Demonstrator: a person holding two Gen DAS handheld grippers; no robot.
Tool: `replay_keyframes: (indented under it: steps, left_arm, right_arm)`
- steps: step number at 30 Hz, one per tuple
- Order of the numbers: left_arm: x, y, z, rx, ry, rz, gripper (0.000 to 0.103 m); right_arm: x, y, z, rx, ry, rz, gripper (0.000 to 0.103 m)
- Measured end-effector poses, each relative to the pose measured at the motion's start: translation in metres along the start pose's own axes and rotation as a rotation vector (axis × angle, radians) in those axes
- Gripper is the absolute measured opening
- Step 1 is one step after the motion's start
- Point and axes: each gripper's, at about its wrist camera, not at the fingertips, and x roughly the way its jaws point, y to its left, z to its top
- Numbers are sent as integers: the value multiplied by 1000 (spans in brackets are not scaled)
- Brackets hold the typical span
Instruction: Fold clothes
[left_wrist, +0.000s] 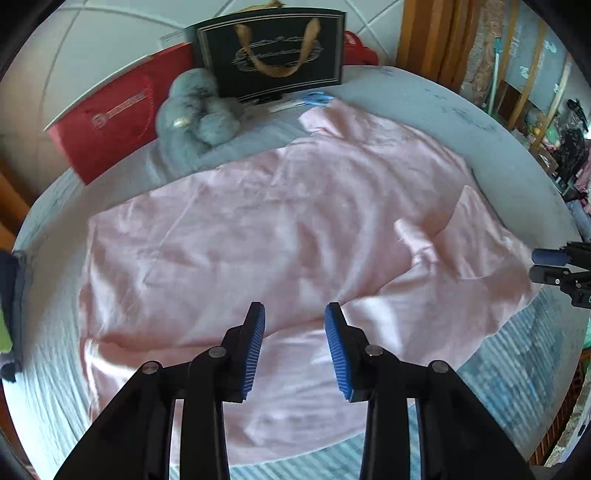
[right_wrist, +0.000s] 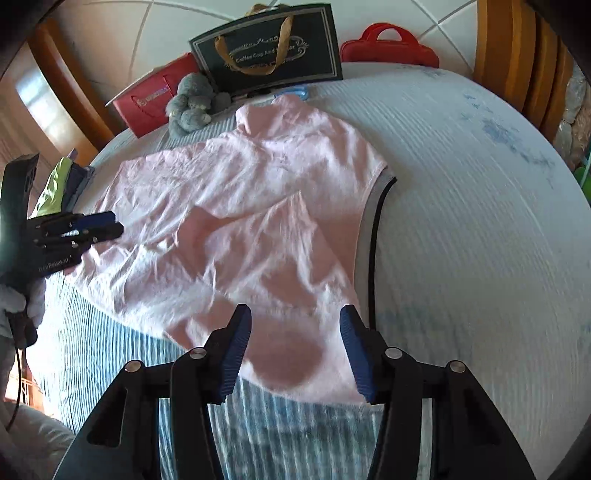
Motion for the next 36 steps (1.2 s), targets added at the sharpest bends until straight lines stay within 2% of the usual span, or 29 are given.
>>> replay_keyframes:
  steps: [2,6,8,10,12,14,15,16,18,20,23,29,34,36]
  left_arm:
    - [0,40,-24,-77,33,76,34]
    - [13,106,-68,-218,147,180,34]
    - [12,118,-75,-239,161,172,44]
    - [10,129,-81,-260,173,161,44]
    - [6,136,-68,-270,141,126,44]
    - [1,144,-41,-260,85,90,44]
    - [0,150,-25,-264,52,71,46]
    - [0,157,-8,-268,18,51,52]
    - [8,175,24,-279,-20,21,55]
    - [24,191,54,-286,-20,8,56]
    - [52,210,84,-282,11,31,56]
    - [97,233,97,-243,81,61,56]
    - [118,238,104,-235,82,49,56]
    - [123,237,109,-222,74,48,57]
  right_arm:
    - [12,-7,-18,34,75,-12,35]
    - [5,-14,-29,70,134,-36,32]
    - [1,-12,-25,42,161,-69,32]
    - [-8,-9,-9,6,126,-90,33]
    - [-18,-8,20,-15,52,-72,35]
    - [-20,-9,56,-25,-9,-36,53]
    - [-17,-9,76,-34,-33,-20,69]
    - [-13,-8,96,-44,-56,-5,70]
    - [0,-6,135,-63,-76,12,70]
    - [19,-3,168,-74,-73,14,70]
    - [46,1,213,-88,-67,16,70]
    - [94,1,270,-105,-37,43,71]
    - [131,5,295,-140,3,47,72]
    - [140,8,302,-163,8,62,78]
